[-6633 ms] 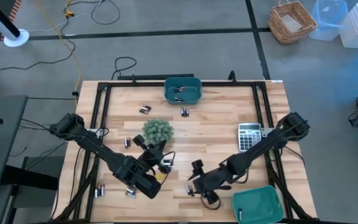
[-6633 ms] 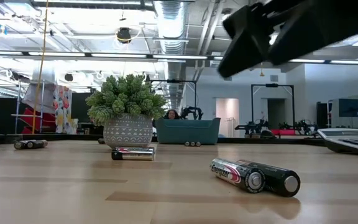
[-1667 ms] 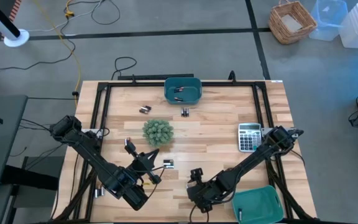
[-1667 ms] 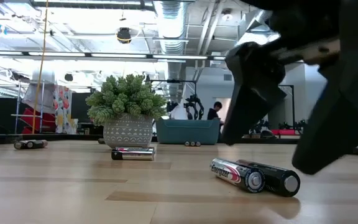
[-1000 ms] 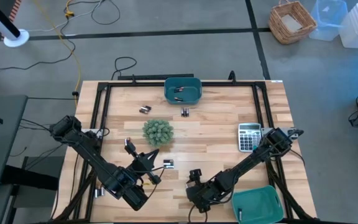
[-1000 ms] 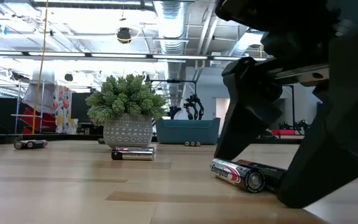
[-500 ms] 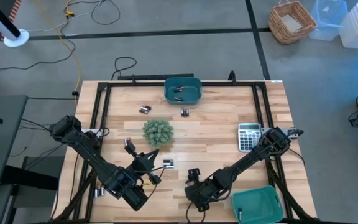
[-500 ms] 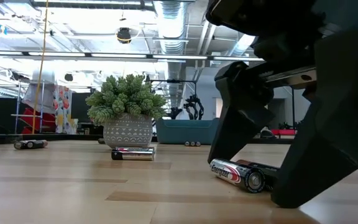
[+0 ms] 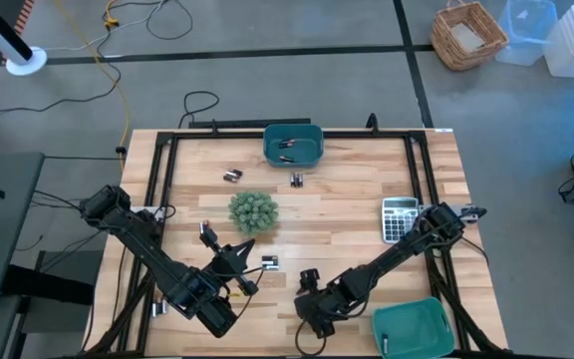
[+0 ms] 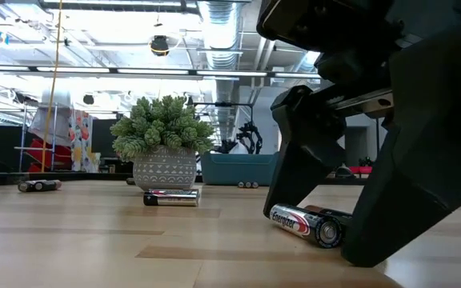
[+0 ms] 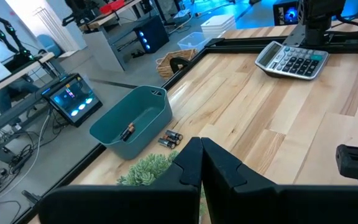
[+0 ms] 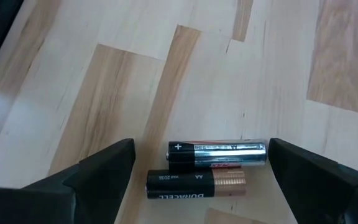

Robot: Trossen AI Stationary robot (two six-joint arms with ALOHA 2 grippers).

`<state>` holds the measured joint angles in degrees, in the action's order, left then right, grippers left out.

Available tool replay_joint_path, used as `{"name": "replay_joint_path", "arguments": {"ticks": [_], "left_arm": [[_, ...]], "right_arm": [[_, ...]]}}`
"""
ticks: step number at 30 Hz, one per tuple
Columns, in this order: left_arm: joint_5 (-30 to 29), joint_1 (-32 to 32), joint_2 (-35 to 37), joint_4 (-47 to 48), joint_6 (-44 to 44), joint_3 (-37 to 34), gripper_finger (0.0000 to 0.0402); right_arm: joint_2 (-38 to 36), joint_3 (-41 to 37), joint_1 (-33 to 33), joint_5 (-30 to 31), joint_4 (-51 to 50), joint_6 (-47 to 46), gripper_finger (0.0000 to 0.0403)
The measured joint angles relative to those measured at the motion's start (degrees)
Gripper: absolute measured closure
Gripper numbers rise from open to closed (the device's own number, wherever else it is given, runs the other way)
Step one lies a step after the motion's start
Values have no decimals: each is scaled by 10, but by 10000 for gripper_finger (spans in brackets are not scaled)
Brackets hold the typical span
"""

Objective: Sort batteries
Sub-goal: Put the silver battery into the green bin

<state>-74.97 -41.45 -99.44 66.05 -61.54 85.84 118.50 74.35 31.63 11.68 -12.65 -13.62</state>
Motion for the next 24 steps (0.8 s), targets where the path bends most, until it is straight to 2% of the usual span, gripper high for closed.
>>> {"name": "replay_joint_path", "arguments": {"ticks": [11, 24], "left_arm": [[0, 0, 0, 0, 0, 0, 401], [0, 0, 0, 0, 0, 0, 401]], "right_arm": [[0, 0, -2, 0, 8, 0, 61], [1, 0, -10, -11, 9, -14, 76]]}}
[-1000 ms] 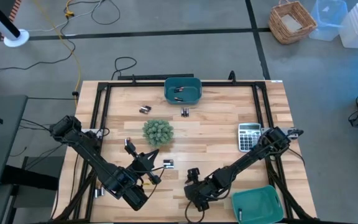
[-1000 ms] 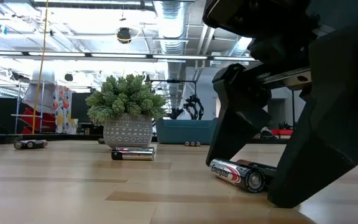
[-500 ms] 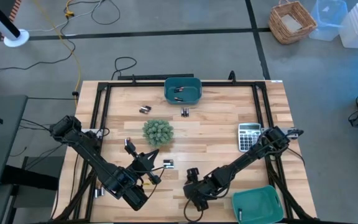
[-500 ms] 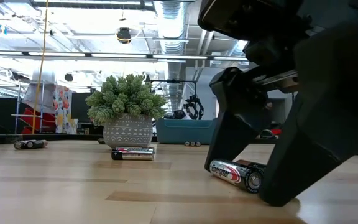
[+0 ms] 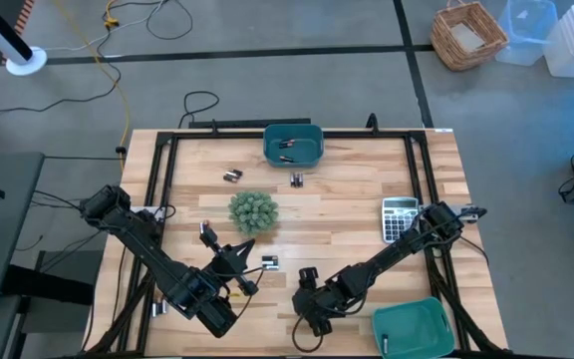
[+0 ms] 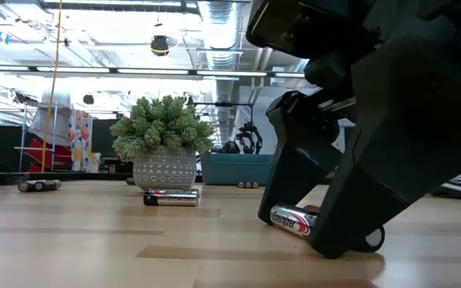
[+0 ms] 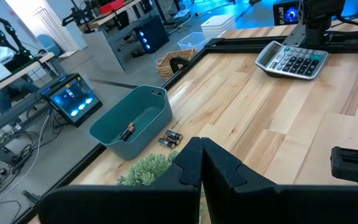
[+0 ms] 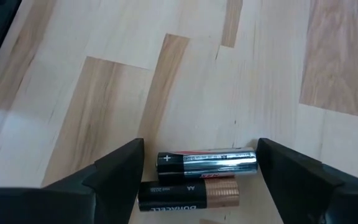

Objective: Sort batteries
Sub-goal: Put the silver battery into the green bin

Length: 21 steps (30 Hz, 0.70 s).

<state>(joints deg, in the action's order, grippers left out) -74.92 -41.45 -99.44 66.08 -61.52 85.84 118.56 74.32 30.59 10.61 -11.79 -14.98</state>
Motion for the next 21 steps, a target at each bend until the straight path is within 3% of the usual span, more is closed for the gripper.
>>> {"name": "replay_joint_path", "arguments": {"ticks": [21], "left_arm": [[2, 0, 0, 0, 0, 0, 401]], "right_arm": [[0, 0, -3, -1, -1, -2, 121]]}}
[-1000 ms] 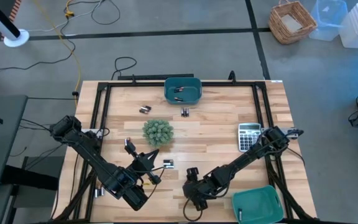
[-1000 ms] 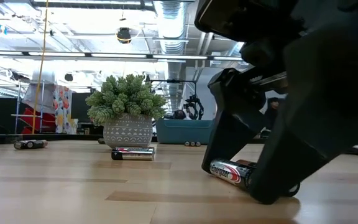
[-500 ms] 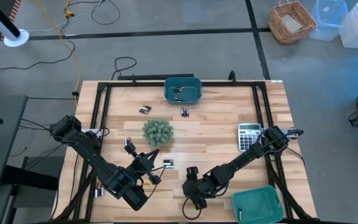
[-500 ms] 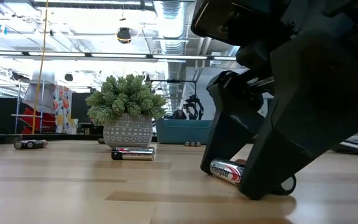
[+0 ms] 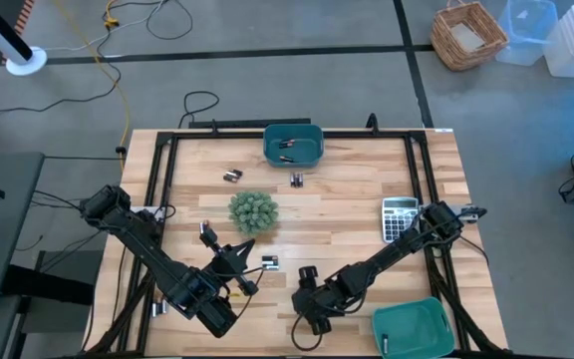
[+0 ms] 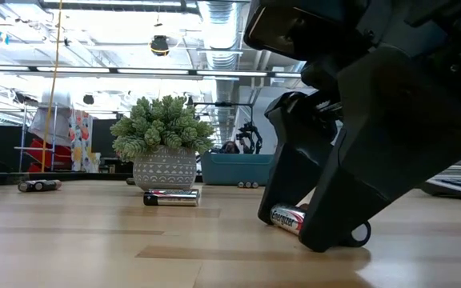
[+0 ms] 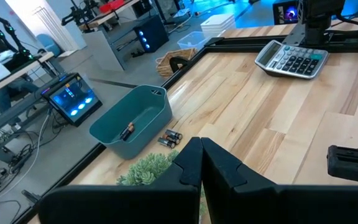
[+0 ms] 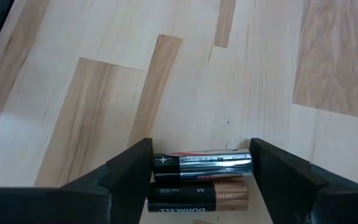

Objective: Sort batteries
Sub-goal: Put the silver battery into the green bin

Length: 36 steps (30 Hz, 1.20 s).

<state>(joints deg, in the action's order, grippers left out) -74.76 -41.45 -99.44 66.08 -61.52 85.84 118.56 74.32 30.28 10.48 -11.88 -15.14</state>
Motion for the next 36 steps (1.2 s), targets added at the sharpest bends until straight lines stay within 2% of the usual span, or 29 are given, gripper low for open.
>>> {"name": "replay_joint_path", "arguments": {"ticks": [36], "left_arm": [[0, 0, 0, 0, 0, 0, 401]], "right_arm": [[0, 13, 2, -1, -25, 10, 130]]}}
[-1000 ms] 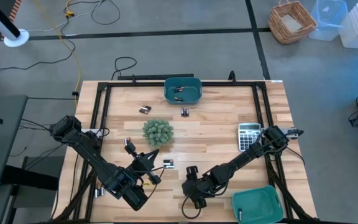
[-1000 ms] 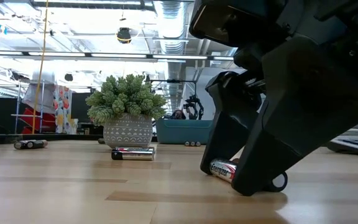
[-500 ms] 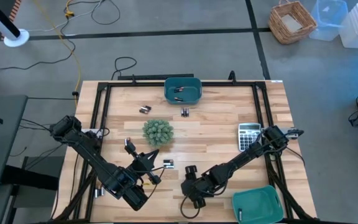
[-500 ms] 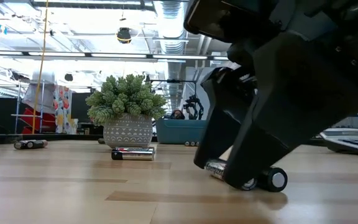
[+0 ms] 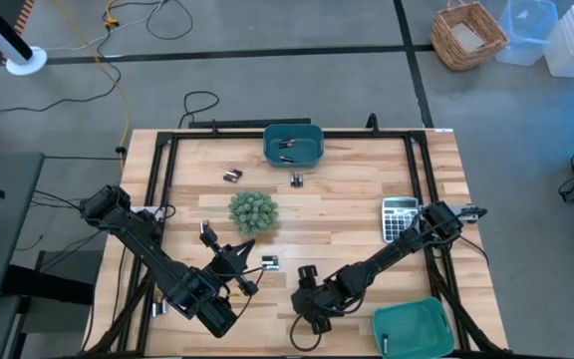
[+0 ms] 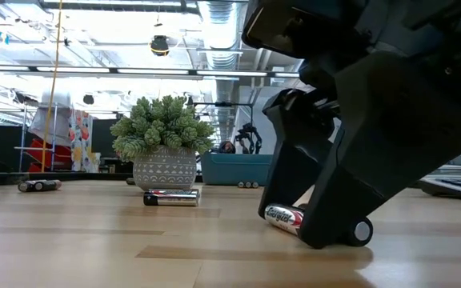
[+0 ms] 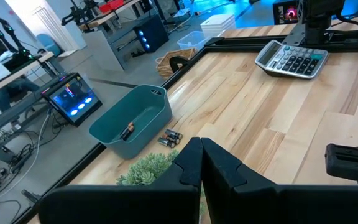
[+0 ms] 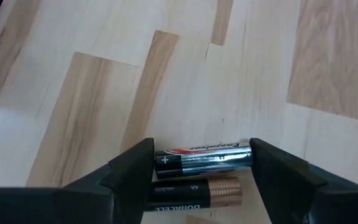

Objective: Sort batteries
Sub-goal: Put the silver battery into the green bin

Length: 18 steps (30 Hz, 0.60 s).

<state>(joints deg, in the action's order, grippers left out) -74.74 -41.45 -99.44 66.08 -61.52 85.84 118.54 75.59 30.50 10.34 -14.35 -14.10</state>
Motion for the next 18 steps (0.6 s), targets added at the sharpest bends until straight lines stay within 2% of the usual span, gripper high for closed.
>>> {"name": "replay_joint_path", "arguments": {"ticks": [9, 18], "left_arm": [[0, 0, 0, 0, 0, 0, 401], [0, 0, 0, 0, 0, 0, 401]], "right_arm": [[-1, 1, 0, 0, 0, 2, 200], [-1, 1, 0, 0, 0, 4, 205]]}}
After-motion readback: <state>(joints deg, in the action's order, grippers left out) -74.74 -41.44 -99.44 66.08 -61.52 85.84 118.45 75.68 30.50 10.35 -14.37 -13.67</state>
